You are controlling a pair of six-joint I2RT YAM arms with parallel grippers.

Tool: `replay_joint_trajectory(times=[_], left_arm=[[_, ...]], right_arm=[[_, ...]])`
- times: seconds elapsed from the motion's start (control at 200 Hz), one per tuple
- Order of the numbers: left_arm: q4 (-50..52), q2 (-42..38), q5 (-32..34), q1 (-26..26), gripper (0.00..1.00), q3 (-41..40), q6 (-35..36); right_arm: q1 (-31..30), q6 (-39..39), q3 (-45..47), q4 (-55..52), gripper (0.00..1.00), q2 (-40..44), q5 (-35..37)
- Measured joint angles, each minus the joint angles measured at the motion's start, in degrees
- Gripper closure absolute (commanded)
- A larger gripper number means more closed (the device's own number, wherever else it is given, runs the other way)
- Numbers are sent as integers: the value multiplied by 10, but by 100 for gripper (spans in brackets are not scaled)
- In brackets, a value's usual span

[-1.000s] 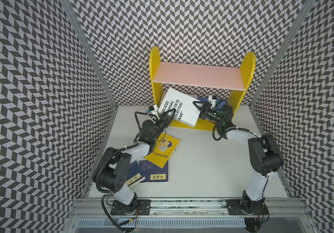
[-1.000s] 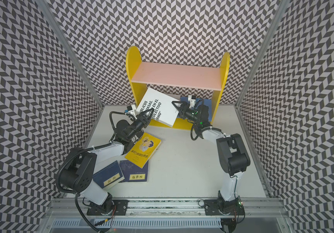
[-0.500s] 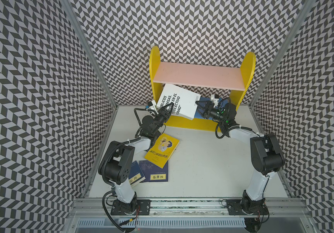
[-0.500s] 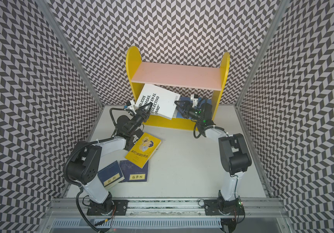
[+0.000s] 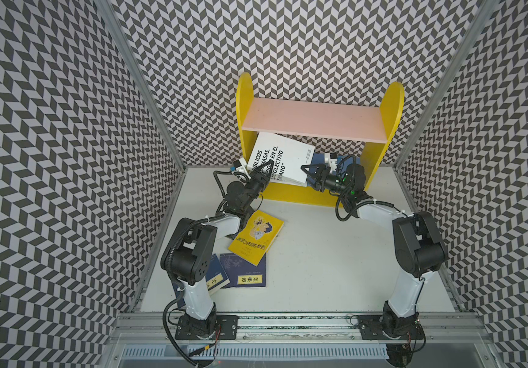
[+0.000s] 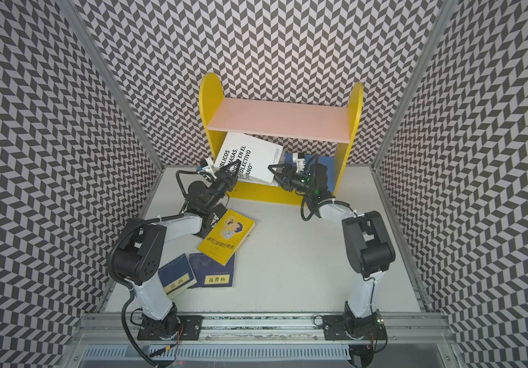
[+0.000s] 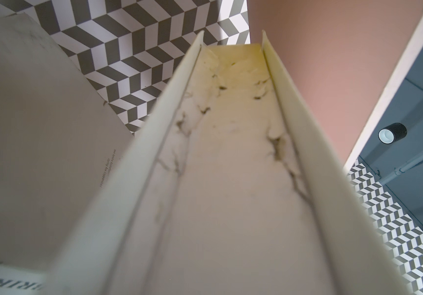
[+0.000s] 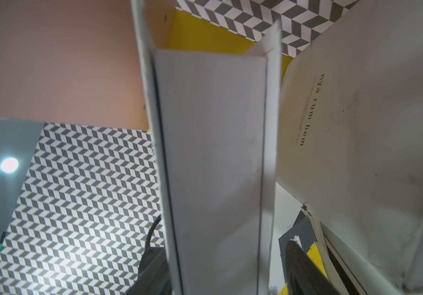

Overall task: Stacking books/files
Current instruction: Pick up the book from the top-center of the table, then place the book on the bookshelf.

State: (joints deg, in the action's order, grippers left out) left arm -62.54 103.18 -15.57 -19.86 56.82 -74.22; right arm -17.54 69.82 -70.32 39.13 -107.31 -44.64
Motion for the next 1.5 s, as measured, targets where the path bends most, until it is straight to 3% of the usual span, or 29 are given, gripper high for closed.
replay_joint_trajectory(times=[0.316, 0.561, 0.866, 1.042, 1.242, 1.357, 1.497], left_arm=[[17, 0, 10, 0, 63, 11, 1], [52, -5, 11, 5, 34, 27, 19], [200, -58, 1, 32, 1, 29, 63], [270, -148, 18, 56, 0, -15, 101], [285, -288, 36, 151, 0, -123, 119], [309, -328, 53, 192, 0, -144, 136], [322, -351, 68, 200, 0, -146, 155]], right_arm=[[-6, -36, -28, -42, 59, 0, 11], [-7, -69, -88, -82, 64, -17, 23], [-7, -84, -143, -122, 63, -68, 30], [-2, -97, -166, -140, 63, -83, 43], [1, -111, -208, -189, 62, -119, 54], [1, -117, -216, -213, 61, -124, 55], [1, -127, -231, -236, 59, -124, 54]])
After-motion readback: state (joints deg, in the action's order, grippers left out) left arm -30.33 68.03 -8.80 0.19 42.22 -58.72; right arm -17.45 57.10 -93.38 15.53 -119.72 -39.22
